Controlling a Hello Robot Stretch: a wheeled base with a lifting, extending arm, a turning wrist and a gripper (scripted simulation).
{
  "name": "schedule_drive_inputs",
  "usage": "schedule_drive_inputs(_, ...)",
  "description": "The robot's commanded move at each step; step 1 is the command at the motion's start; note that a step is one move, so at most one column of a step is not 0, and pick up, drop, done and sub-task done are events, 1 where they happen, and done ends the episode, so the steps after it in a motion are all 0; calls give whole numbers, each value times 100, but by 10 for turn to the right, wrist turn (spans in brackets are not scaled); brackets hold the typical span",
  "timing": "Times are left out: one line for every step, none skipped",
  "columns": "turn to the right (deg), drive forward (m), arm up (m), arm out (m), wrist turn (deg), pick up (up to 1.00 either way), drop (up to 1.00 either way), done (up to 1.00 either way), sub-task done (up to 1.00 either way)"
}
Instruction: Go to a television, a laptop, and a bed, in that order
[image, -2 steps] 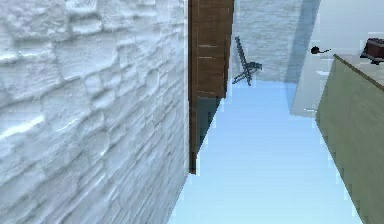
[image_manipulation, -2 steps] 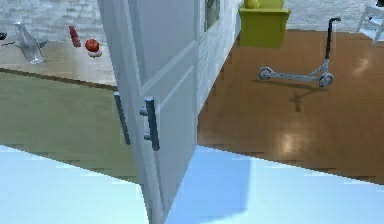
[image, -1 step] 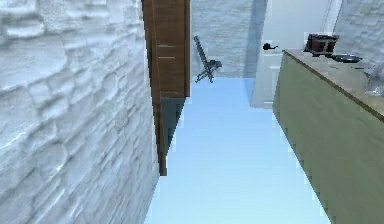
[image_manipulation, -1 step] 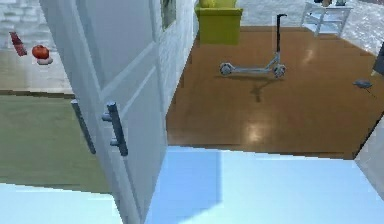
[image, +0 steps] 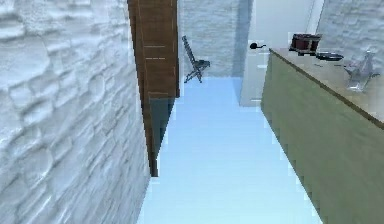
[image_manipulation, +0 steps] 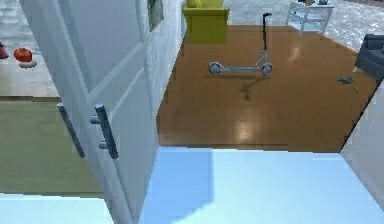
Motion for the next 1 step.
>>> schedule_drive_inputs(0, 60, 0, 0, 0, 0, 0, 0, 0)
